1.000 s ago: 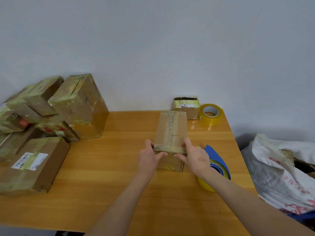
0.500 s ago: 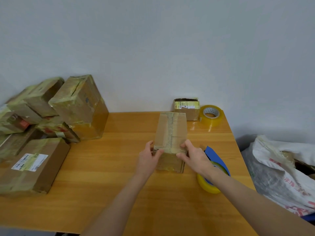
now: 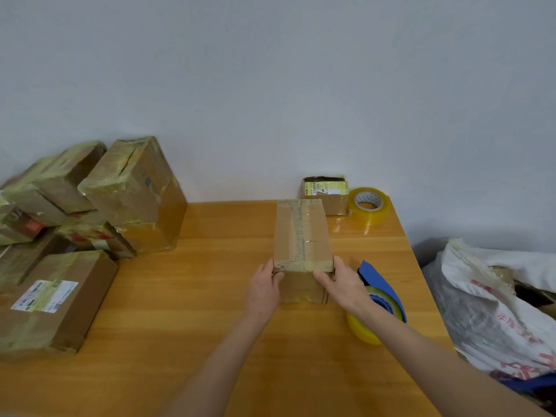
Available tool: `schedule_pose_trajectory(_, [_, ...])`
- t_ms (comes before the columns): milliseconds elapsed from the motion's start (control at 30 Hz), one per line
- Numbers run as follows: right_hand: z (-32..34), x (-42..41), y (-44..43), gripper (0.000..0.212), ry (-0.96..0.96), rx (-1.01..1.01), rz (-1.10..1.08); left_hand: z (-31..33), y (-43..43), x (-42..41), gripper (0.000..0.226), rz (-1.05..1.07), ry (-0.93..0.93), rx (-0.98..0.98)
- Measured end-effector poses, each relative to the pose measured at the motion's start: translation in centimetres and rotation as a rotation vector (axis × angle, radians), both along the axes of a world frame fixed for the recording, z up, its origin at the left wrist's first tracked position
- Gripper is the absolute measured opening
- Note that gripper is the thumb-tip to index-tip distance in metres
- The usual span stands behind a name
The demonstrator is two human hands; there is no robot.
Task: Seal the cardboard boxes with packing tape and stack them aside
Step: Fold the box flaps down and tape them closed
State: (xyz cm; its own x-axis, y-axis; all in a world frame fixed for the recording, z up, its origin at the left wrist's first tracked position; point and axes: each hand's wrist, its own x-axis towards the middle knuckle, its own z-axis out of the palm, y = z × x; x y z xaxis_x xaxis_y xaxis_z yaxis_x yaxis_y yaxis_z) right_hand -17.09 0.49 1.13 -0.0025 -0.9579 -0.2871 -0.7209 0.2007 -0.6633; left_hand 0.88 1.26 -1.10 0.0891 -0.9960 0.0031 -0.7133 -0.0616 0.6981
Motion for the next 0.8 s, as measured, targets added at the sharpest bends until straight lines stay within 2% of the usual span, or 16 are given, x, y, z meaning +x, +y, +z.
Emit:
schedule_pose_trajectory(67, [0.0, -0.3, -0.3, 0.046, -0.056, 0.032, 0.034, 0.0, -0.1, 0.6, 0.038, -0.044, -0.004, -0.007])
schedule_pose_trajectory(133, [0.5, -0.7, -0.1, 0.049, -0.176, 0.101, 0.026, -0.2, -0.2, 1.4, 0.036, -0.081, -0.008, -0.010])
schedule_pose_trajectory(233, [0.2, -1.1, -0.2, 0.068, -0.336, 0.152, -0.137, 0.4, -0.6, 2.2, 0.038, -0.044, 0.023, -0.012])
schedule_pose_trajectory(300, [0.0, -1.1, -0.5, 0.087, -0.417, 0.099, -0.322, 0.9, -1.4, 2.4, 0.035, 0.062, 0.121, -0.016])
schedule_pose_trajectory(367, [0.0, -0.7, -0.8, 0.097, -0.505, 0.112, -0.447, 1.4, -2.4, 2.4, 0.044, 0.136, 0.198, 0.023])
schedule_pose_trajectory(467, [0.0, 0.4, -1.4, 0.089, -0.544, 0.169, -0.464, 1.5, -3.8, 2.0, 0.064, 0.116, 0.315, 0.183])
schedule_pose_trajectory(500, [0.2, 1.0, -1.7, 0.084, -0.543, 0.179, -0.440, 1.7, -4.0, 1.8, 0.065, 0.092, 0.346, 0.240])
schedule_pose_trajectory(567, [0.8, 2.6, -2.3, 0.070, -0.530, 0.181, -0.400, 2.2, -3.9, 1.8, 0.054, 0.038, 0.413, 0.305])
schedule_pose_trajectory(633, [1.5, 4.3, -2.9, 0.066, -0.536, 0.157, -0.388, 2.9, -3.8, 2.6, 0.045, 0.051, 0.430, 0.263])
schedule_pose_trajectory(800, [3.1, 9.1, -4.5, 0.059, -0.588, 0.119, -0.225, 6.4, -3.5, 7.1, 0.050, 0.199, 0.342, 0.106])
